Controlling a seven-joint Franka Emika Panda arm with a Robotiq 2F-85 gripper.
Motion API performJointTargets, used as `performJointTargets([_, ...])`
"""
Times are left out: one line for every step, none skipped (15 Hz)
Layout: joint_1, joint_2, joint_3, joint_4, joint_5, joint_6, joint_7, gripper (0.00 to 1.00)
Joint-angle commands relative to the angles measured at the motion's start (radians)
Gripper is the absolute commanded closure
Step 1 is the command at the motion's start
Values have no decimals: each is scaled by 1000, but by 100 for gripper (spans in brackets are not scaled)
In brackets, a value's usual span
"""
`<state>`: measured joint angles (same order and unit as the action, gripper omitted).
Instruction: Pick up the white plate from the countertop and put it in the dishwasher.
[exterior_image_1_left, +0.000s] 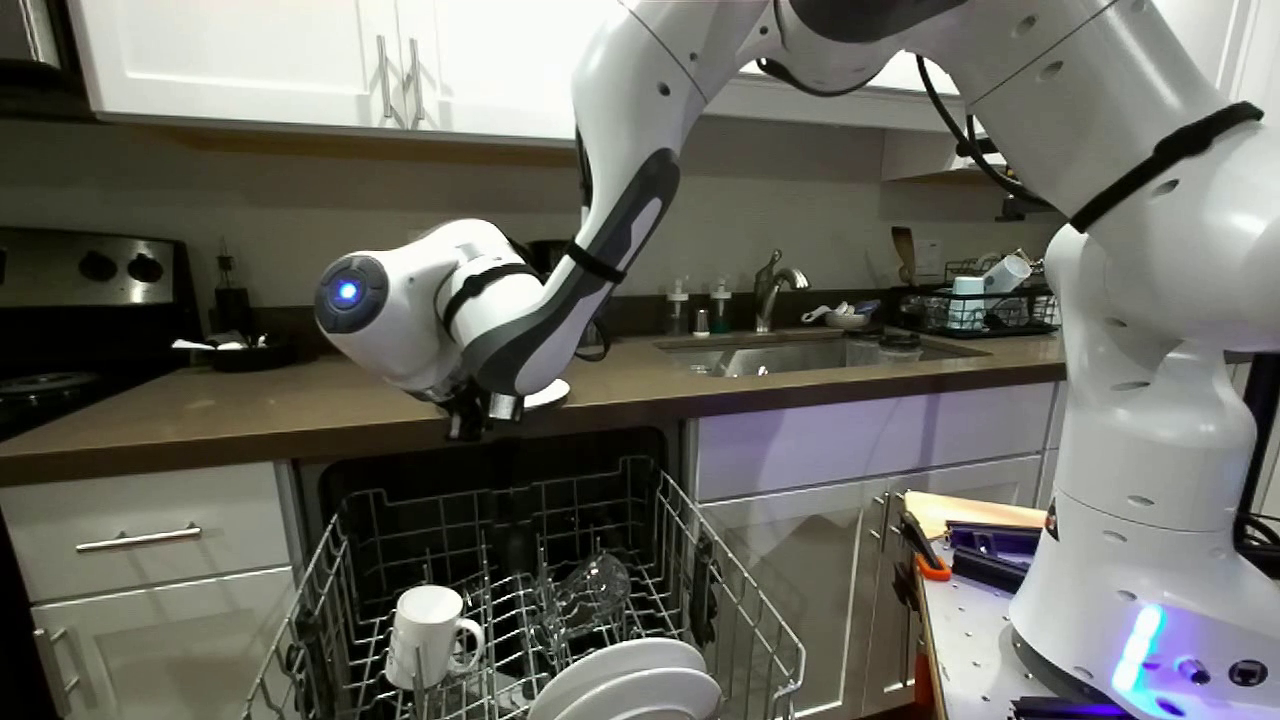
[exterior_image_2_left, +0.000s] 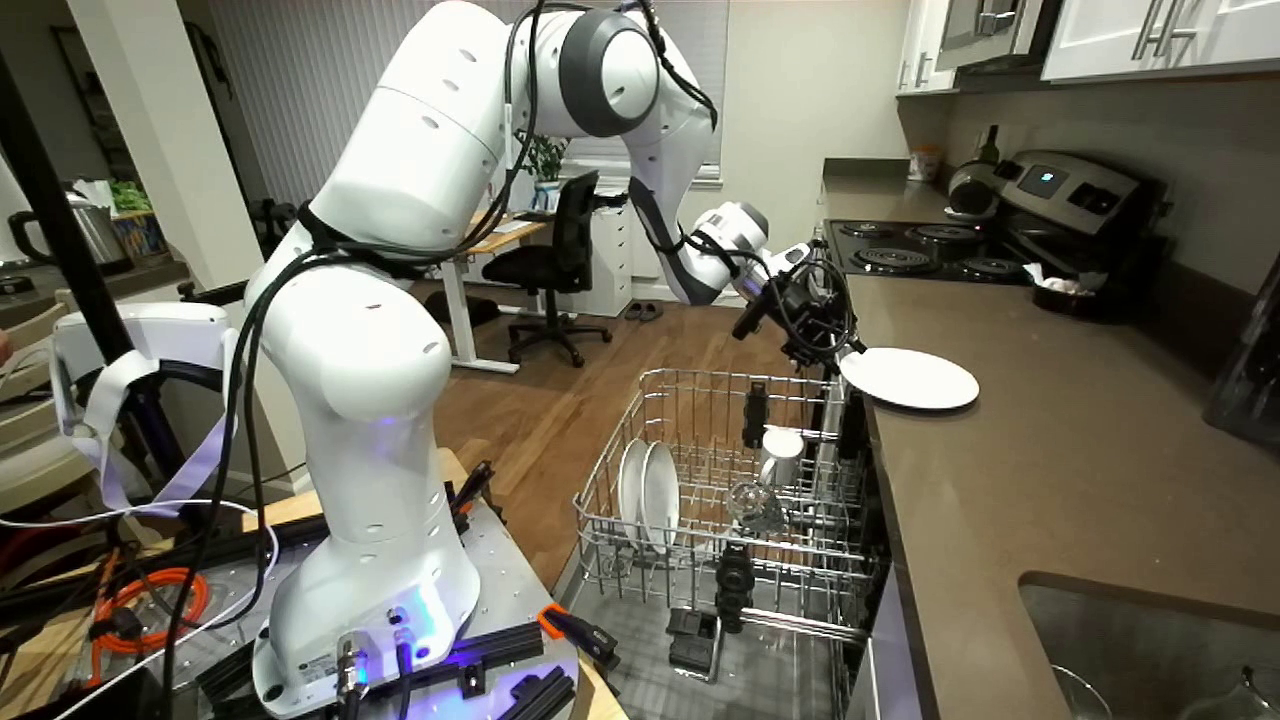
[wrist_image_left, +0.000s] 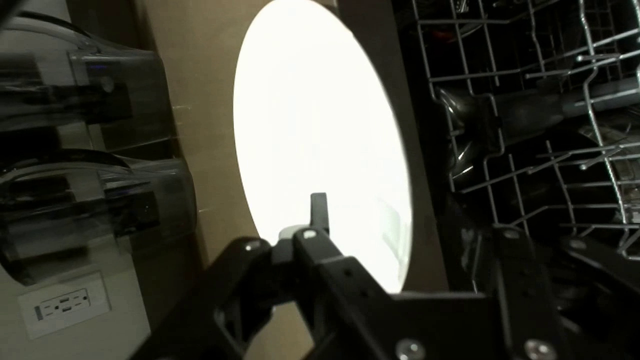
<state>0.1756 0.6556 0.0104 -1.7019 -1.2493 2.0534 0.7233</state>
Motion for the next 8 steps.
performJointTargets([-13, 4, -4, 4, -16, 3, -22, 37])
performJointTargets([-14, 8, -9, 7, -22, 1, -22, 40])
performJointTargets([-13, 12, -14, 8, -32, 0, -20, 42])
performJointTargets([-12, 18, -19, 9, -45, -2, -17, 43])
performJointTargets([-12, 21, -22, 8, -53, -3, -18, 46])
performJointTargets([-13, 25, -24, 8, -58, -4, -16, 48])
performJointTargets([-12, 27, -26, 7, -65, -3, -14, 65])
performJointTargets([-11, 30, -27, 6, -76, -3, -11, 75])
